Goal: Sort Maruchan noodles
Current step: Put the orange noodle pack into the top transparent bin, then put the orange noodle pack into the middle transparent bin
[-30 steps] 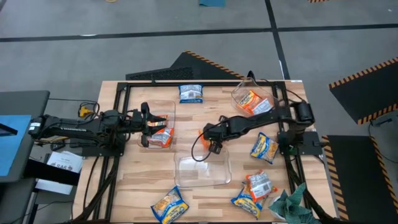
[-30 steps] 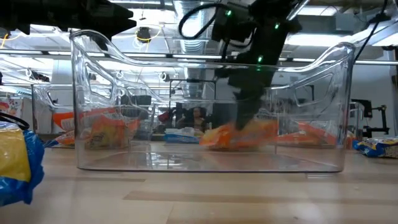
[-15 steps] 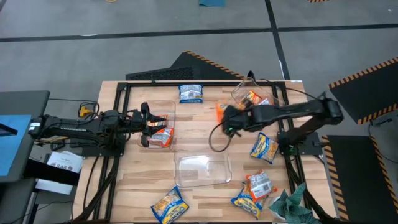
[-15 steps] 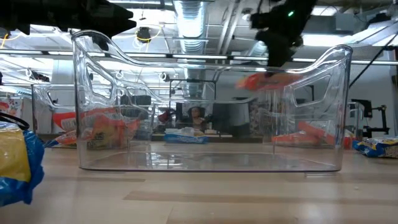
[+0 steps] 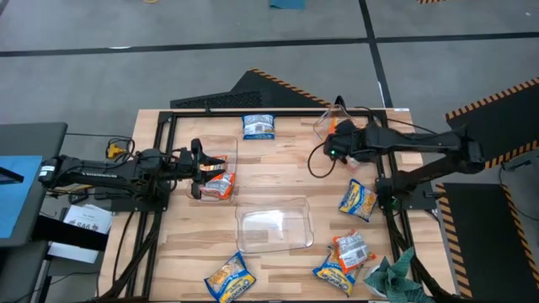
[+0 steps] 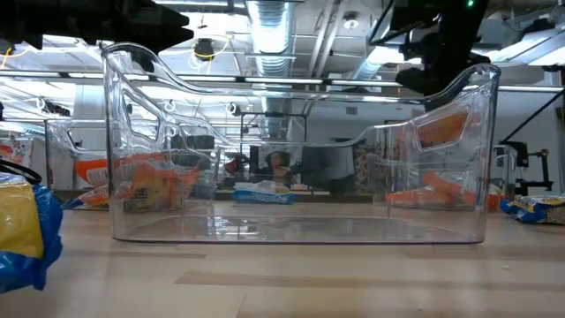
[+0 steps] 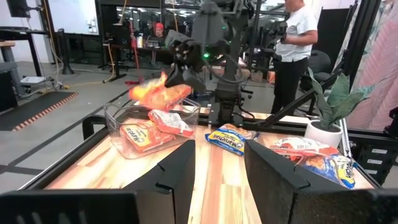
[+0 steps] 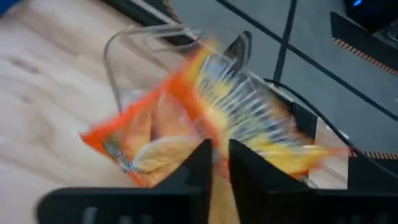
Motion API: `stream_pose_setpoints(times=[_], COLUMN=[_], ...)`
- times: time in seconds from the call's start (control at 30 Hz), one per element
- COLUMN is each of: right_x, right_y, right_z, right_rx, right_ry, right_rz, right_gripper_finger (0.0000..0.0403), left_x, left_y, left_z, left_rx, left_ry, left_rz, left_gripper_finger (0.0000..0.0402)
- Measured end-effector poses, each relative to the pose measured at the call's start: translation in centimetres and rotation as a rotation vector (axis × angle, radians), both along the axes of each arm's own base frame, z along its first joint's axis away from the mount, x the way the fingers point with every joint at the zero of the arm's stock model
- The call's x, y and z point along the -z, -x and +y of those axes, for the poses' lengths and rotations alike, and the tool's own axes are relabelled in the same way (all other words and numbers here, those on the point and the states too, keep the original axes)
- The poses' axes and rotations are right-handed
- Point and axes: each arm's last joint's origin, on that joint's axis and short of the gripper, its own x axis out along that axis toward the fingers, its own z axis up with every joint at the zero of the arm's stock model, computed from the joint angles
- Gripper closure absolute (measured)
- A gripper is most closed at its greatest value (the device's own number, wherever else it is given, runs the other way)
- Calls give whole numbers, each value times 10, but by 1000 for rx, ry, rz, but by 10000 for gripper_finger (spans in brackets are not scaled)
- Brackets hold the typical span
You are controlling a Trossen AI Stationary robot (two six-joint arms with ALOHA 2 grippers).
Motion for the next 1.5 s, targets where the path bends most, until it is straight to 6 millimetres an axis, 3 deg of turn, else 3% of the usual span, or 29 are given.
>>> stream_pose_setpoints(times=[0.23, 0.43, 0.53, 0.67, 0.77, 1.0, 1.17, 1.27, 1.43, 1.5], right_x=[-2, -14, -21, -26, -24, 15, 42, 54, 70, 77], right_y=[-5, 2, 8, 12, 13, 6, 1, -1, -7, -11], right_z=[-6, 14, 32, 64, 91, 158, 189, 197, 204, 205], right_rx=[-52, -154, -278, -485, -553, -637, -642, -606, -557, -540], right_ry=[18, -16, -150, -500, -650, -947, -1070, -1145, -1250, -1267], right_rz=[-18, -88, -166, -265, -272, -38, 160, 245, 338, 362], right_gripper_finger=[207, 148, 144, 144, 143, 144, 180, 242, 380, 387], left_x=[0, 0, 0, 0, 0, 0, 0, 0, 0, 0], left_y=[0, 0, 0, 0, 0, 0, 0, 0, 0, 0], left_z=[0, 0, 0, 0, 0, 0, 0, 0, 0, 0], left_rx=[-3, -6, -6, -6, -4, -4, -4, -4, -4, -4], left_ry=[-6, -6, -6, -4, 3, 4, 5, 5, 5, 5], left_rz=[1, 1, 1, 0, -1, -1, -2, -4, -5, -2], left_gripper_finger=[276, 276, 276, 276, 276, 276, 276, 276, 276, 276])
